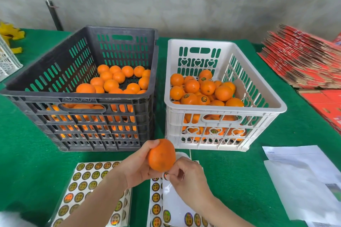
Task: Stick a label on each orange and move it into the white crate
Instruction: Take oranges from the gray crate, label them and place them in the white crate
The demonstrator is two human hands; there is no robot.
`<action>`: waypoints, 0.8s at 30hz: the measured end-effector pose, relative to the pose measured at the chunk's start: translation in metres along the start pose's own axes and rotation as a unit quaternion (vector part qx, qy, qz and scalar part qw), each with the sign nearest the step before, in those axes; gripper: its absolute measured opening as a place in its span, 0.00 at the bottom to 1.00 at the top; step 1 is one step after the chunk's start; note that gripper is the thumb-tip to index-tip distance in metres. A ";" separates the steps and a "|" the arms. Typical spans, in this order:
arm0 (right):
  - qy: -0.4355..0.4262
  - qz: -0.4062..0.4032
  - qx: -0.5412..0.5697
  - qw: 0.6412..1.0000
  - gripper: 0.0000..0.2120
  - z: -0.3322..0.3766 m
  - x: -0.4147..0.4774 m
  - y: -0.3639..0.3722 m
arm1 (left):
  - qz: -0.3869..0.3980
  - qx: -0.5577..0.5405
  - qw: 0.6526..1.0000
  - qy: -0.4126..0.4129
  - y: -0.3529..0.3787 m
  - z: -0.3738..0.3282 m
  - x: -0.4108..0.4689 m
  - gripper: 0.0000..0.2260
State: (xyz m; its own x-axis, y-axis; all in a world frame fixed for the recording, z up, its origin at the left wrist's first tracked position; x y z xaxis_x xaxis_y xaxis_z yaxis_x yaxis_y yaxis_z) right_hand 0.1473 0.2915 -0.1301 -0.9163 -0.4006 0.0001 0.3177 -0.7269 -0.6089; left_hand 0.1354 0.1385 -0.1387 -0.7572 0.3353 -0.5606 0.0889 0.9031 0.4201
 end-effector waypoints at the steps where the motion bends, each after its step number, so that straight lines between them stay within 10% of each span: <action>1: 0.004 -0.004 0.021 1.000 0.08 -0.001 -0.002 0.001 | -0.004 0.015 1.000 -0.006 -0.001 -0.001 0.001 0.34; 11: 0.148 -0.032 0.307 0.939 0.10 -0.007 -0.003 -0.033 | -0.059 0.296 0.952 0.052 -0.010 -0.011 -0.016 0.28; 19: 0.022 0.067 0.270 0.960 0.11 0.040 0.011 -0.056 | 0.071 -0.047 0.993 0.080 0.022 -0.014 -0.020 0.47; 24: -0.007 0.064 0.178 0.982 0.09 0.050 0.016 -0.056 | 0.080 -0.051 0.993 0.077 0.032 -0.018 -0.022 0.38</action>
State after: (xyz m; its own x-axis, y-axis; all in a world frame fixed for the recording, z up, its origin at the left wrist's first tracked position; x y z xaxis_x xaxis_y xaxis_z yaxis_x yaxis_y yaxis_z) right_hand 0.1273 0.2985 -0.0563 -0.8603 -0.5077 -0.0466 0.4983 -0.8178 -0.2881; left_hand 0.1434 0.1552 -0.1007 -0.8293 0.4197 -0.3690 0.1553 0.8073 0.5693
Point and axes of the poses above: each hand's wrist, its own x-axis towards the middle knuckle, its own y-axis out of the palm, z = x × y, the point moved 3 cm from there along x, towards the middle knuckle, and after that the axes turned 6 degrees about z, right-handed, at the moved point
